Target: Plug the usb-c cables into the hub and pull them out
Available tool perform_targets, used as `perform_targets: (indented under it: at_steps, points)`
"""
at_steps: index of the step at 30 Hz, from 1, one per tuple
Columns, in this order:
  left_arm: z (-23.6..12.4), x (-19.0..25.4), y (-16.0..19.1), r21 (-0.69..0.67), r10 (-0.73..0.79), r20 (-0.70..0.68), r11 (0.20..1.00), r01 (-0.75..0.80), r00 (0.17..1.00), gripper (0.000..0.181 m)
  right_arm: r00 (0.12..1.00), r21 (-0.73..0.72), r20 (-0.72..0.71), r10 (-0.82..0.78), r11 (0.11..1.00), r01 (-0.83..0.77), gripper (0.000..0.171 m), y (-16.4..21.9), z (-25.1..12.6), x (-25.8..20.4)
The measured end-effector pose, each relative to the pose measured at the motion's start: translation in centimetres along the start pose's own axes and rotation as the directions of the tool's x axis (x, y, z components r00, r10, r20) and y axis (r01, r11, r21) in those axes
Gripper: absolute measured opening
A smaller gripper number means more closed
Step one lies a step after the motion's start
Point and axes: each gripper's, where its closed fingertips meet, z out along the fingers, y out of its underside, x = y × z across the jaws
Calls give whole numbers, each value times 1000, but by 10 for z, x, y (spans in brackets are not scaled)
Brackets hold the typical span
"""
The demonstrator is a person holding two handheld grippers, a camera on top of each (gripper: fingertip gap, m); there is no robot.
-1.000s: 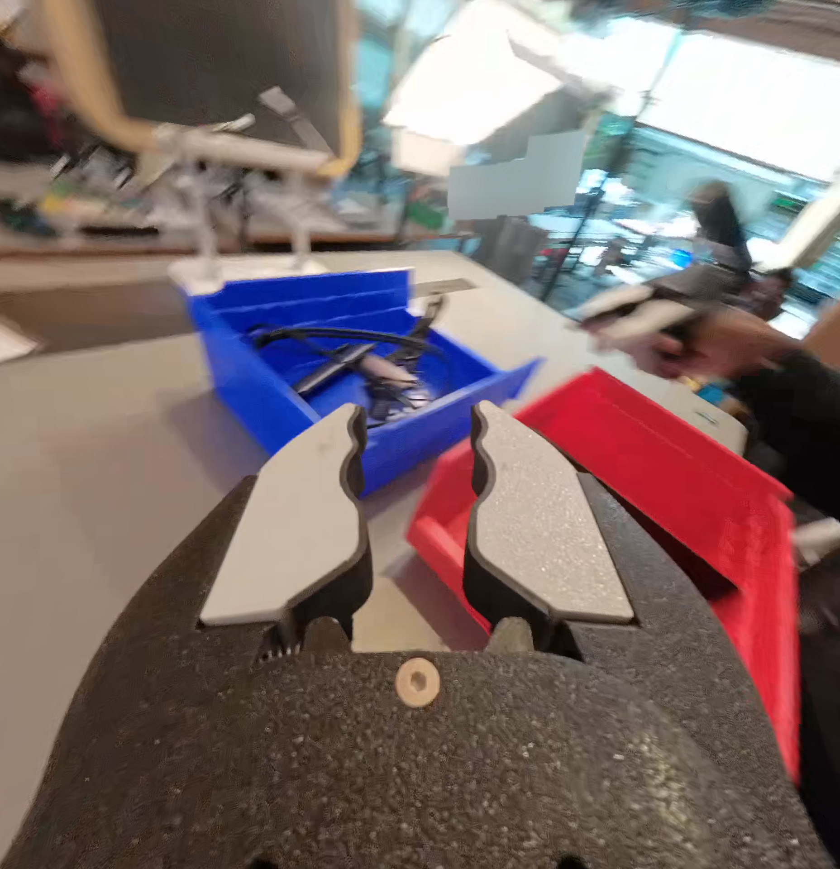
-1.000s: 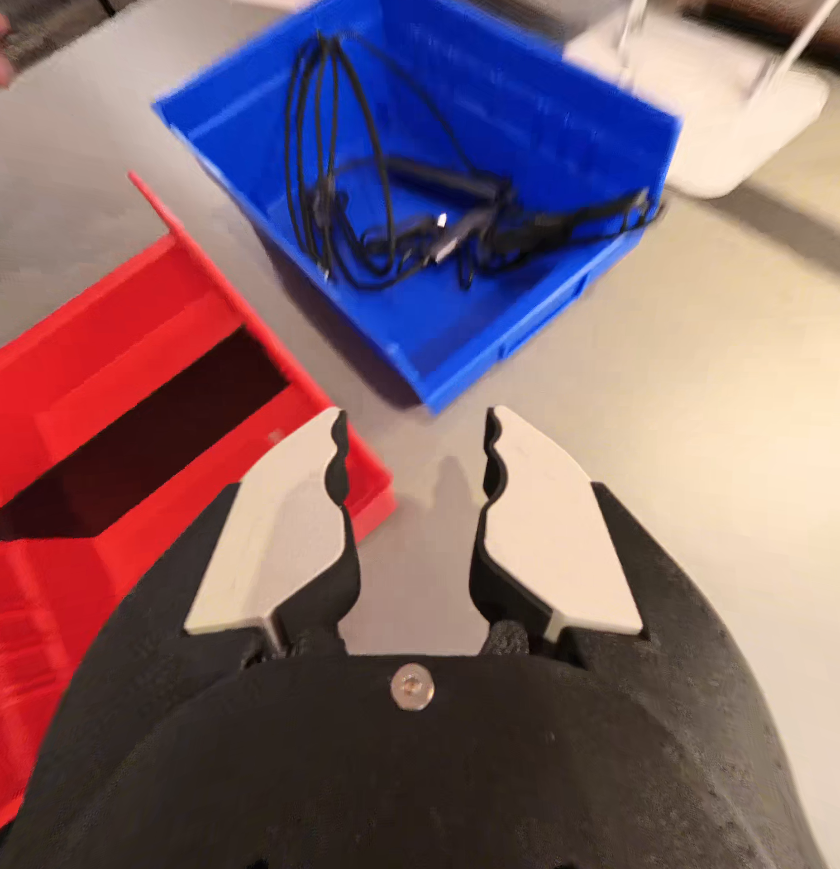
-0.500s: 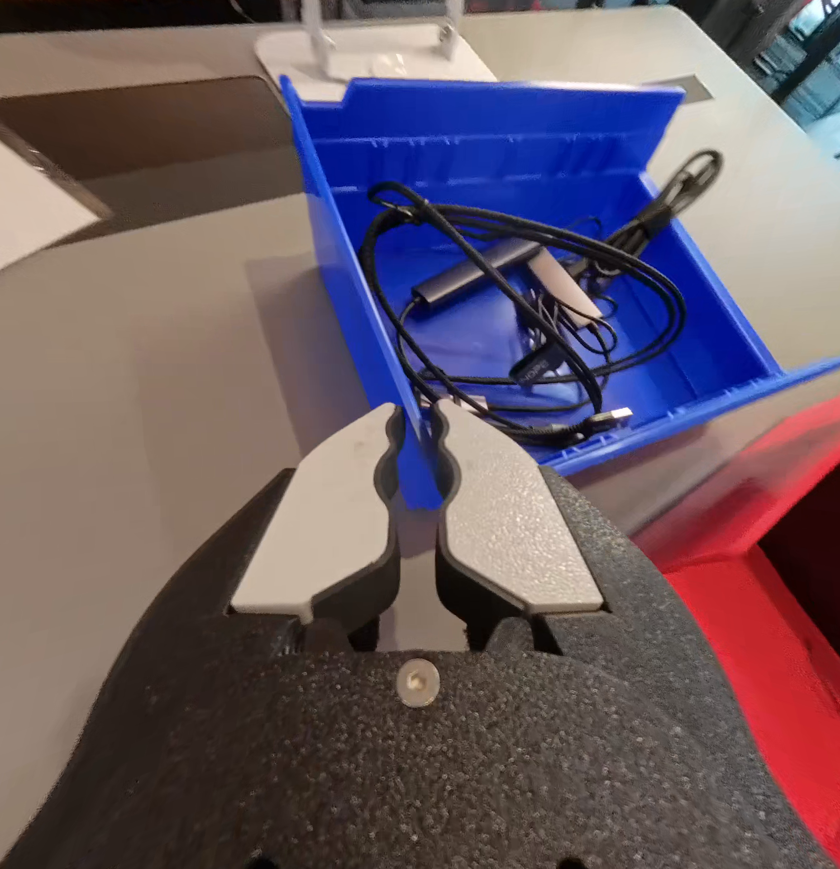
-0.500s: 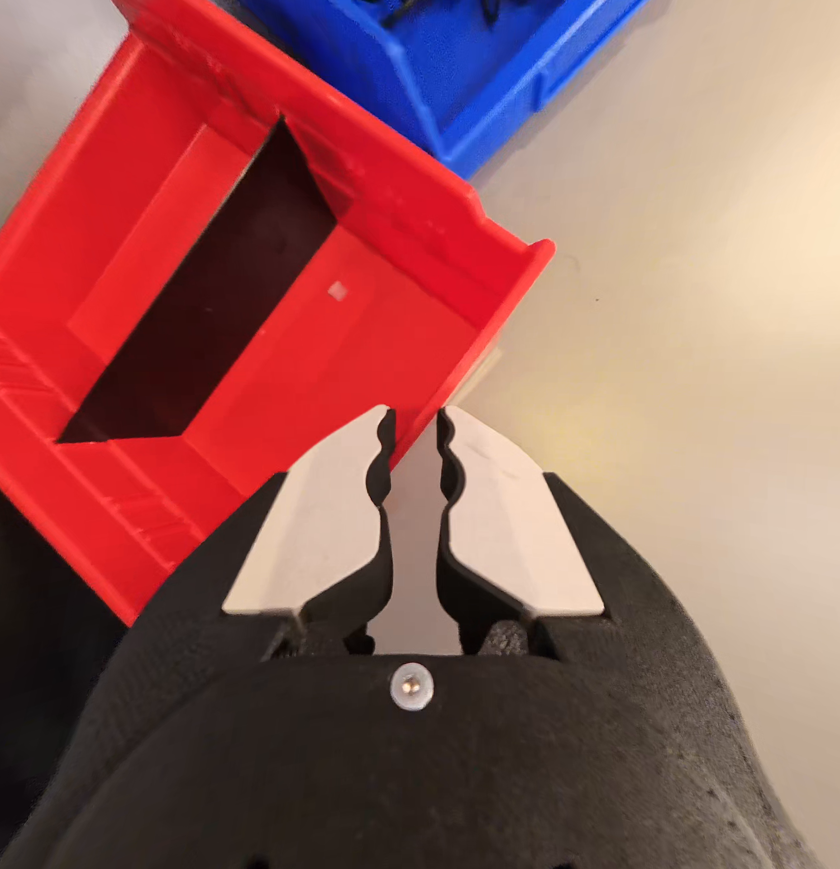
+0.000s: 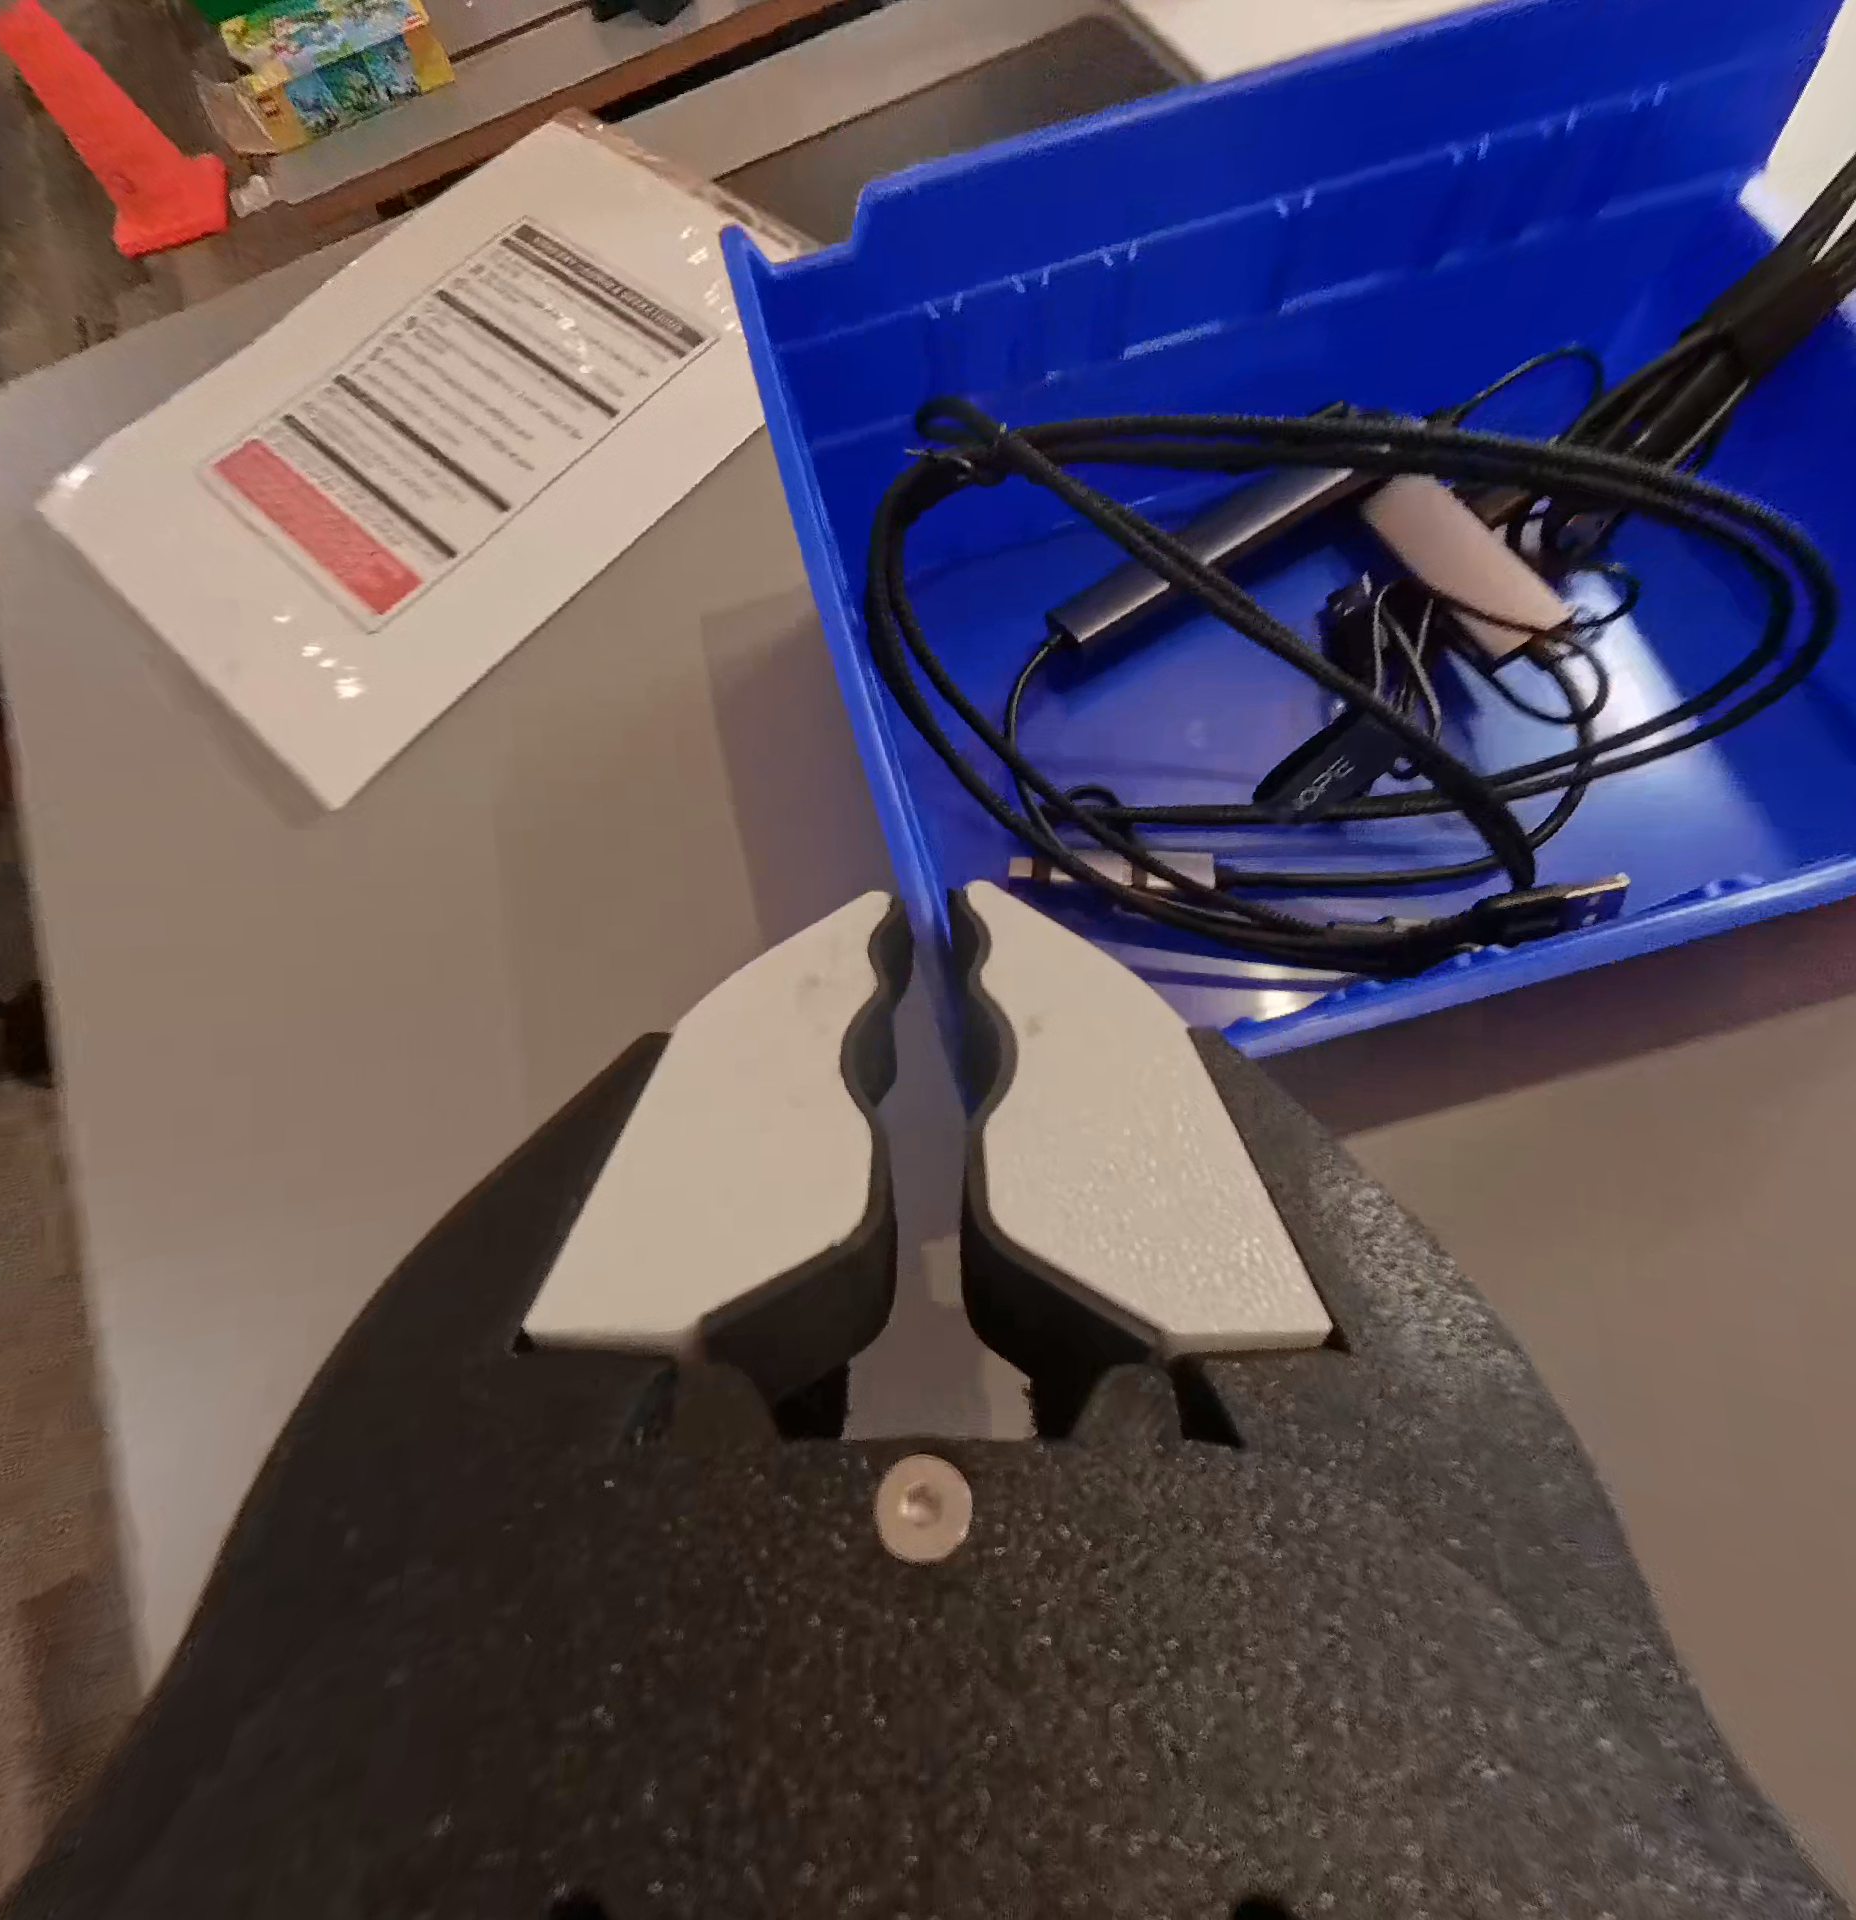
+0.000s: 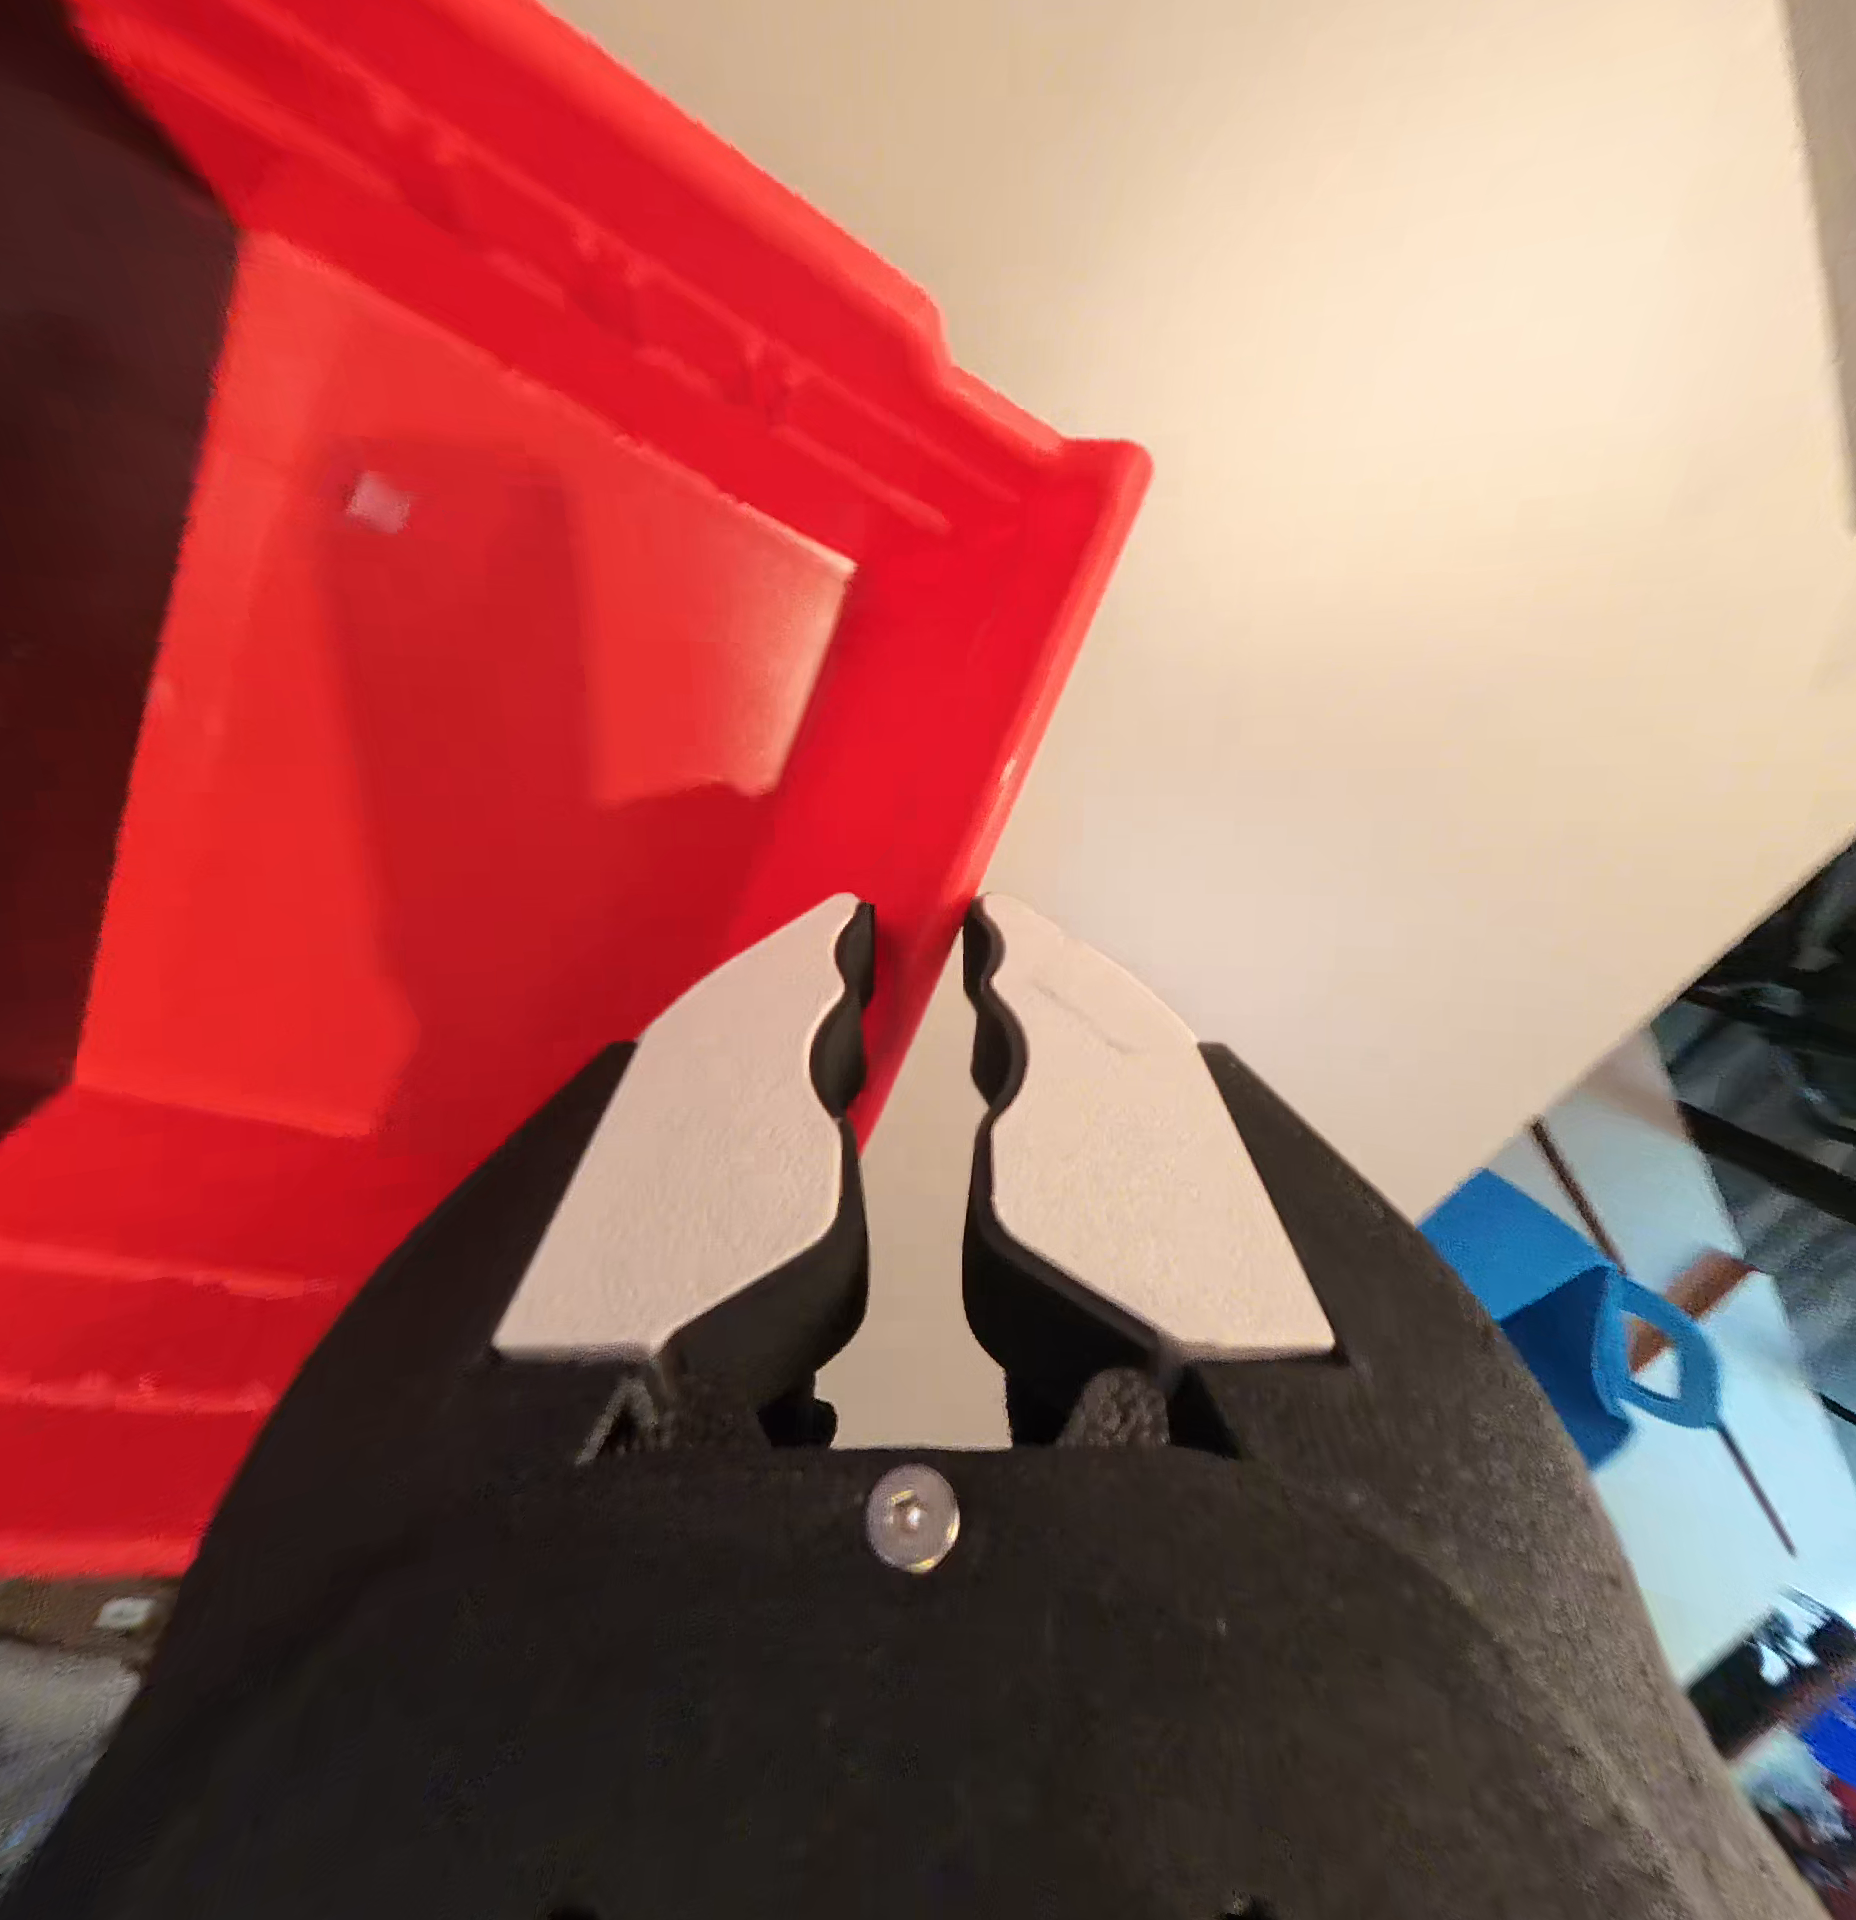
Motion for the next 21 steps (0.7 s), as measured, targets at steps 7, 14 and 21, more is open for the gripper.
perform_targets:
  at_steps: [7, 14, 21]
  points:
    - [-51, -72, 14, -14, 56, 271, 998, -54, 961, 35, 946, 81, -311, 90, 994, -68, 19, -25, 3, 85]
    - [-110, -16, 25, 238, -374, 199, 915, 326, 906, 76, 901, 328, -221, 374, 898, -293, 44, 3, -56, 22]
    - [-87, 106, 30, 303, -539, 12, 805, 510, 842, 96, 776, 390, -45, 629, 726, -566, 73, 81, -74, -69]
